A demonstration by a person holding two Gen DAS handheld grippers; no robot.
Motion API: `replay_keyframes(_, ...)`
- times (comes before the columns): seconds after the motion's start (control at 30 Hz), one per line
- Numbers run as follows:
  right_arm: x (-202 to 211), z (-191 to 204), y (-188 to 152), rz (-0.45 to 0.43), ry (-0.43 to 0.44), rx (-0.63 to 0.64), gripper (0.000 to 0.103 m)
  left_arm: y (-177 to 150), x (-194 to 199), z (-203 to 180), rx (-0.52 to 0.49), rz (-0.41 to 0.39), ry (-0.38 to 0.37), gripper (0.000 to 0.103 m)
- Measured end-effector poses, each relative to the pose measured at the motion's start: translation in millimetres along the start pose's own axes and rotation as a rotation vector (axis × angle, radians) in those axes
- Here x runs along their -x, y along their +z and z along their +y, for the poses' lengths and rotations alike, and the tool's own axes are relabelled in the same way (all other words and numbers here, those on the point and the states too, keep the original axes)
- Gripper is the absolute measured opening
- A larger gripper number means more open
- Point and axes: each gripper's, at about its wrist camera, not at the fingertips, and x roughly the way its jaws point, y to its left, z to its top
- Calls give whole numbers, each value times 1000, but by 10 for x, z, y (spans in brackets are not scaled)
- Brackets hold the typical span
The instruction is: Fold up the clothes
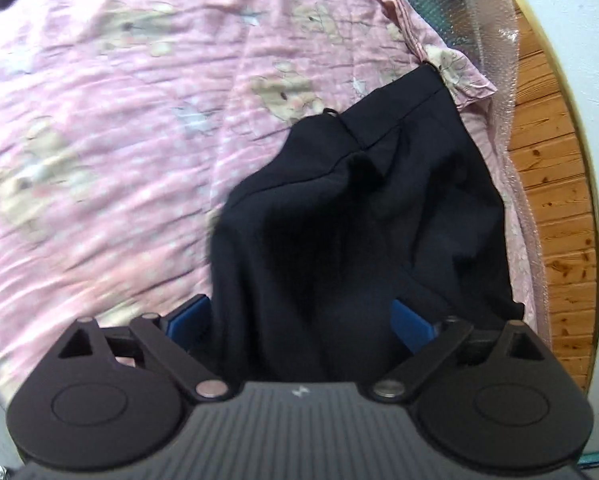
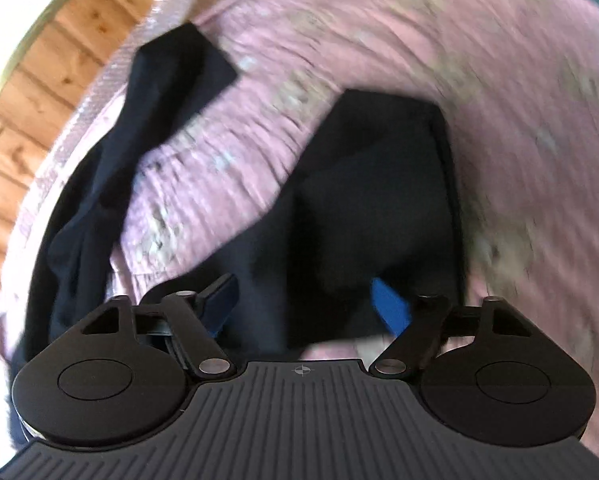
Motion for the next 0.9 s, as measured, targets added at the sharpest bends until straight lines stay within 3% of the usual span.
replay_keyframes(0.03, -15, 59, 72, -16, 0, 22, 14, 75, -54, -137, -49, -9, -13, 11)
replay_keyframes(0.07, -30, 118, 145, -31, 1, 44, 0, 199, -69, -294, -81, -18, -28, 4)
replay_keyframes(0.17, 165, 332, 457, -139, 17, 109, 0, 710, 377, -859, -150, -174, -168, 5)
replay_keyframes(0.27, 688, 494, 809, -271, 99, 143, 0, 1051, 1073, -1312, -271, -247, -326, 4)
replay_keyframes(0.4, 1456, 322, 939, -403, 147, 165, 0, 962, 1699, -1453, -464, -188, -368, 5)
replay_keyframes(0.5, 1789, -2, 858, -430, 103, 166, 0, 680, 1575, -1105, -517, -59, -267, 5)
replay_keyframes(0.57, 1699, -284, 698, -378, -8, 190, 0, 497, 1183, -728, -480, 37, -135, 6)
replay_keyframes(0.67, 1180, -668, 420, -218, -161, 212, 0, 291, 520, -185, -430, 150, 56, 10)
replay_keyframes(0.73, 888, -865, 234, -138, -247, 225, 0, 219, 325, 14, -418, 205, 116, 17)
replay_keyframes(0.8, 796, -969, 122, -114, -309, 226, 0, 229, 418, 62, -431, 183, 124, 27)
replay_keyframes(0.87, 869, -990, 121, -132, -332, 230, 4, 315, 637, 26, -462, 109, 124, 59)
replay_keyframes(0.9, 930, -975, 148, -147, -331, 240, 7, 393, 720, -13, -481, 72, 134, 63)
